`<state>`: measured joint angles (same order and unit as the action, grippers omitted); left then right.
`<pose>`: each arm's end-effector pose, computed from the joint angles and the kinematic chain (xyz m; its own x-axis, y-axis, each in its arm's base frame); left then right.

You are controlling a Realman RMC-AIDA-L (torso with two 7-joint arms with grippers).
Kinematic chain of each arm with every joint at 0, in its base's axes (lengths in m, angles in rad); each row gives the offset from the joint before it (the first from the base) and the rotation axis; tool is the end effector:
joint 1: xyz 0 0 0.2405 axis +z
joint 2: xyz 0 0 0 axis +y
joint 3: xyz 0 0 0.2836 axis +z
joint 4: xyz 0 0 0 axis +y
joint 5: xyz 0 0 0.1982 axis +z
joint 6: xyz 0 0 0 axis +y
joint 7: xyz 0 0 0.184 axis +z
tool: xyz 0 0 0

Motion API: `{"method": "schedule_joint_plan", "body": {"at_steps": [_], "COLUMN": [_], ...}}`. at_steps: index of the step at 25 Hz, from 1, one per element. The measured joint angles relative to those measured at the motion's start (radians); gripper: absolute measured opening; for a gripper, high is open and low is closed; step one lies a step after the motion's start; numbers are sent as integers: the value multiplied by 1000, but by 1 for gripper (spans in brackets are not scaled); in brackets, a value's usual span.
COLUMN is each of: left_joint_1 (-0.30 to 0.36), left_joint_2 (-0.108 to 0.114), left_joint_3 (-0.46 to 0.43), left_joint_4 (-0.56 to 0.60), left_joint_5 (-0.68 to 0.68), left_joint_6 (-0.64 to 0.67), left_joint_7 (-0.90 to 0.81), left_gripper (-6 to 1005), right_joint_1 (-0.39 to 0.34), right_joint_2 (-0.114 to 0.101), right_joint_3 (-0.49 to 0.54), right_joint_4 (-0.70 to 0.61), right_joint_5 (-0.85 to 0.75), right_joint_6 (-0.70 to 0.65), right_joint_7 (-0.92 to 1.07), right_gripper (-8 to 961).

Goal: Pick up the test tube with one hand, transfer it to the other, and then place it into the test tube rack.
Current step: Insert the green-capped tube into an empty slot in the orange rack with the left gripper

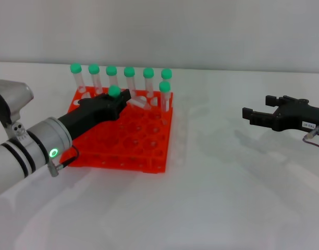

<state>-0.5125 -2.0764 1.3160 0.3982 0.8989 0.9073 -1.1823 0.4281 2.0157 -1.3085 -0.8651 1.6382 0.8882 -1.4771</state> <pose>-0.2730 0.4129 -0.0701 0.5099 0.3608 0.7809 0.8082 -0.5118 -0.2913 0.2516 0.4160 -0.0329 0.7273 -0.3721 -0.5768 -0.6479 -0.6497 -0.3977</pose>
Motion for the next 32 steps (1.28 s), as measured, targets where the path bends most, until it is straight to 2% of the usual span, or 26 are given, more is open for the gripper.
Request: {"method": "schedule_joint_plan", "body": {"at_steps": [13, 22, 26, 32], "left_joint_1": [-58, -65, -71, -102], "left_joint_2": [7, 10, 18, 23], "left_joint_3": [-5, -8, -8, -7], "left_joint_4": [11, 40, 66, 67], "left_joint_5": [61, 63, 63, 63], "left_joint_6": [-80, -112, -145, -192], "left_joint_7": [-73, -70, -73, -72], "left_gripper": [360, 368, 372, 412], "right_joint_1": [0, 0, 0, 3], "right_joint_2": [-1, -2, -2, -2], "right_joint_3": [0, 0, 0, 6], "right_joint_4": [5, 12, 14, 25], "right_joint_5": [0, -1, -1, -2], "right_joint_6": [0, -6, -7, -8], "right_joint_7": [0, -3, -7, -10], "right_gripper": [857, 857, 857, 857]}}
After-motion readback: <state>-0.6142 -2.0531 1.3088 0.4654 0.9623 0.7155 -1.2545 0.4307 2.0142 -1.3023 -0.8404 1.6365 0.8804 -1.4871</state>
